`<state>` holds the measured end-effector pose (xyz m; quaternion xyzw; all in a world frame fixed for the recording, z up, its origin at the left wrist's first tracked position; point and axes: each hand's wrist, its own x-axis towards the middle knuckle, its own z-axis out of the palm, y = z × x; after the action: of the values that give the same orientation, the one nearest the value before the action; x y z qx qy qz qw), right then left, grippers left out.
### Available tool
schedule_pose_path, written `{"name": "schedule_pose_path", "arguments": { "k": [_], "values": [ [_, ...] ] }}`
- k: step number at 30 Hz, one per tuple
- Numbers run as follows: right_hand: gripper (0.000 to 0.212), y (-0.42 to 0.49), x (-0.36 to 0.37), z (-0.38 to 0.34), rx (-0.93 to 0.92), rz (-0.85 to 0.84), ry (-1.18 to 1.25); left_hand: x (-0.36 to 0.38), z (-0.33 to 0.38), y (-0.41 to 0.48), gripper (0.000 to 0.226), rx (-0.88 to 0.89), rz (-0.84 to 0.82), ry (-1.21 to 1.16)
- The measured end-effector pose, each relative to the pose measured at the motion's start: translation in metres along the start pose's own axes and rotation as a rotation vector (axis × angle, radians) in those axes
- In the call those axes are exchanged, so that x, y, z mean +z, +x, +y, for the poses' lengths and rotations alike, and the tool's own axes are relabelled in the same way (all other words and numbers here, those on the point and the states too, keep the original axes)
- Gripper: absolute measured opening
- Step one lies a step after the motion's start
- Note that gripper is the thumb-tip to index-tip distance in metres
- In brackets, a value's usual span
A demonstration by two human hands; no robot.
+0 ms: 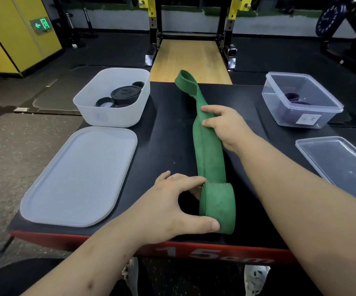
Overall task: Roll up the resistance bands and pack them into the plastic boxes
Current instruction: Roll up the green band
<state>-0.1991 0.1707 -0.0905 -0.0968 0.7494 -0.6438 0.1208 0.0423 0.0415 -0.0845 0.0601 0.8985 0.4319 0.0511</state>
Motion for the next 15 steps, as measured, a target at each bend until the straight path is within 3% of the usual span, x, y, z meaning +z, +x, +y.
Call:
{"name": "schedule_pose_path", "arguments": {
  "k": [4,7,9,15],
  "values": [
    [0.051,0.001,-0.013,0.004,-0.03,0.053,-0.289,0.0,0.0,0.0,0.07,0.002,0.004,-0.002],
    [0.049,-0.01,-0.014,0.004,-0.121,-0.054,-0.277,0.002,0.0,0.001,0.076,0.003,0.011,0.0],
    [0.05,-0.014,-0.01,0.007,-0.181,-0.095,-0.397,0.002,0.0,0.001,0.08,-0.004,0.013,0.005],
    [0.041,-0.01,-0.002,0.0,-0.117,-0.057,-0.737,0.002,0.0,0.0,0.081,-0.006,0.004,0.001]
  ]
}}
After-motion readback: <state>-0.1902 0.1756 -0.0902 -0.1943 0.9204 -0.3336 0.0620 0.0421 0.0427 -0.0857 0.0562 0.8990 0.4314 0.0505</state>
